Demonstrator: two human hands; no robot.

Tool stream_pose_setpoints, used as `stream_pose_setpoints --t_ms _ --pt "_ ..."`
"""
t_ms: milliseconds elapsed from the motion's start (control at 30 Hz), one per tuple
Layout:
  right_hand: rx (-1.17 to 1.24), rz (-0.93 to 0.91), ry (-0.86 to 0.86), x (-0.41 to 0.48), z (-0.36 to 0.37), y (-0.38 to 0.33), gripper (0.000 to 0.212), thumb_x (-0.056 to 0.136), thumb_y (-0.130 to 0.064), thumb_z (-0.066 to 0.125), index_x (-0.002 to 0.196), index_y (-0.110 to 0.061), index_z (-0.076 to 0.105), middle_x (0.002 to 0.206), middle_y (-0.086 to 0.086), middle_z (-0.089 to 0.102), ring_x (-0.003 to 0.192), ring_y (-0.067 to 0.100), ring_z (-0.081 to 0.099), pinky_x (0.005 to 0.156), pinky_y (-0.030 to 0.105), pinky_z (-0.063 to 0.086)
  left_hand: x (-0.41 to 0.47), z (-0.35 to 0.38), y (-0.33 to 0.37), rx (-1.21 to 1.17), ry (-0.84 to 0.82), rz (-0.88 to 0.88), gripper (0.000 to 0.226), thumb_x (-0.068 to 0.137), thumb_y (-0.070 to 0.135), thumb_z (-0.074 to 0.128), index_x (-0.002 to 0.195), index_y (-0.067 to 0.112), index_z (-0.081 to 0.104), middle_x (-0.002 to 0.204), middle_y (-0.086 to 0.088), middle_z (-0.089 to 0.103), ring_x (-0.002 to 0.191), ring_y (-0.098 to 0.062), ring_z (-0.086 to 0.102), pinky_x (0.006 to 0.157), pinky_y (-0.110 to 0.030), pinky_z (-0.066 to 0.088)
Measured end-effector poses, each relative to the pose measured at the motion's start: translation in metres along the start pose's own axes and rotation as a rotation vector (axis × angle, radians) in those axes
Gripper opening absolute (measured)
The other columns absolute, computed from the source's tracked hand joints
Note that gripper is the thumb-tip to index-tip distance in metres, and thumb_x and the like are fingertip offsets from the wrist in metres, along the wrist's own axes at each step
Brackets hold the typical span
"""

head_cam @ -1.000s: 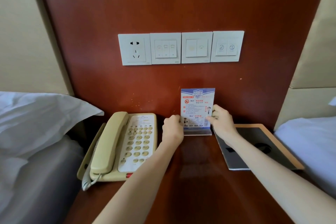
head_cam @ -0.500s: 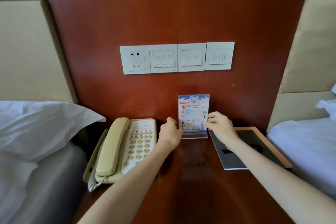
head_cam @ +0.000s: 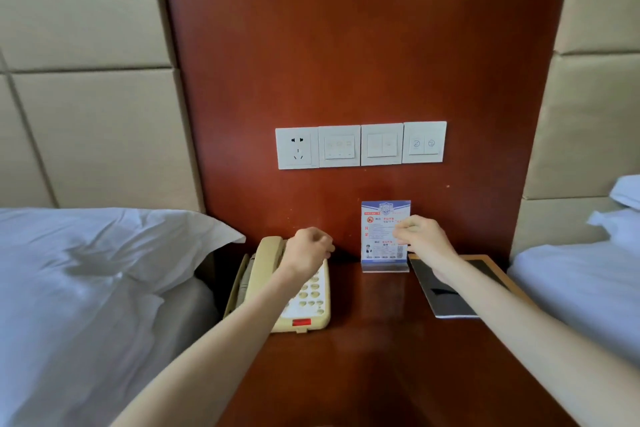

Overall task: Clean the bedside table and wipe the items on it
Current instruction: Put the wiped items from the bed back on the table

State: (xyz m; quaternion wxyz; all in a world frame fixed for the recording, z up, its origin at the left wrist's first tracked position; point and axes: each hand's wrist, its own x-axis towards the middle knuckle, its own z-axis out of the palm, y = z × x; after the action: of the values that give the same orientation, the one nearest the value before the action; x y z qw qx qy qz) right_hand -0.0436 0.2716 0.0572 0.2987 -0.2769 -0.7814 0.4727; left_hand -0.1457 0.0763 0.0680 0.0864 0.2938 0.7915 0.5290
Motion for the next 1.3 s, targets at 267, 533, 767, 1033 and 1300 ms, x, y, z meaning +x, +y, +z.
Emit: stream_pose_setpoints --t_ms 267,533,767,1033,1300 --pt "0.100 -0.039 -0.165 -0.039 0.029 -0.047 0.012 0.092 -0.015 0.056 0.088 -0.016 0.067 0.095 0.005 0.071 0.092 0.017 0.067 0.083 0.027 0.051 -0.036 -0.052 0.003 -0.088 -0.006 -0.028 0.022 0.096 0.019 0.044 0.102 0.008 0.063 0.100 -0.007 0.072 0.093 -0.020 0.068 0.085 -0.036 0.055" --pt "0.138 -0.057 -0.361 -0.085 0.080 -0.071 0.011 0.089 -0.011 0.058 0.092 -0.009 0.068 0.096 0.012 0.072 0.095 0.022 0.068 0.085 0.031 0.054 -0.092 -0.112 -0.014 -0.021 0.025 -0.078 0.026 0.097 0.011 0.039 0.105 0.005 0.063 0.104 -0.011 0.070 0.097 -0.024 0.066 0.087 -0.036 0.054" --pt "0.205 -0.130 -0.542 -0.127 0.135 -0.112 0.010 0.091 -0.015 0.060 0.094 -0.009 0.067 0.094 0.009 0.073 0.090 0.017 0.070 0.076 0.022 0.055 -0.146 -0.201 -0.025 0.055 0.093 -0.075 0.017 0.096 0.009 0.048 0.092 0.012 0.064 0.092 -0.007 0.070 0.084 -0.018 0.065 0.073 -0.026 0.051" --pt "0.249 -0.215 -0.777 -0.190 0.209 -0.169 0.014 0.093 -0.012 0.057 0.100 -0.003 0.064 0.097 0.012 0.072 0.085 0.018 0.068 0.076 0.026 0.053 -0.216 -0.292 -0.058 0.116 0.231 -0.203 0.022 0.096 0.003 0.046 0.088 0.011 0.065 0.087 -0.006 0.072 0.083 -0.022 0.068 0.080 -0.032 0.053" --pt "0.278 -0.356 -1.056 -0.271 0.266 -0.204 0.004 0.090 -0.010 0.060 0.089 -0.013 0.063 0.095 0.014 0.072 0.079 0.016 0.066 0.070 0.023 0.051 -0.273 -0.364 -0.079 0.437 0.285 -0.338 0.017 0.092 0.007 0.055 0.089 0.017 0.069 0.095 -0.003 0.072 0.094 -0.018 0.066 0.088 -0.035 0.051"
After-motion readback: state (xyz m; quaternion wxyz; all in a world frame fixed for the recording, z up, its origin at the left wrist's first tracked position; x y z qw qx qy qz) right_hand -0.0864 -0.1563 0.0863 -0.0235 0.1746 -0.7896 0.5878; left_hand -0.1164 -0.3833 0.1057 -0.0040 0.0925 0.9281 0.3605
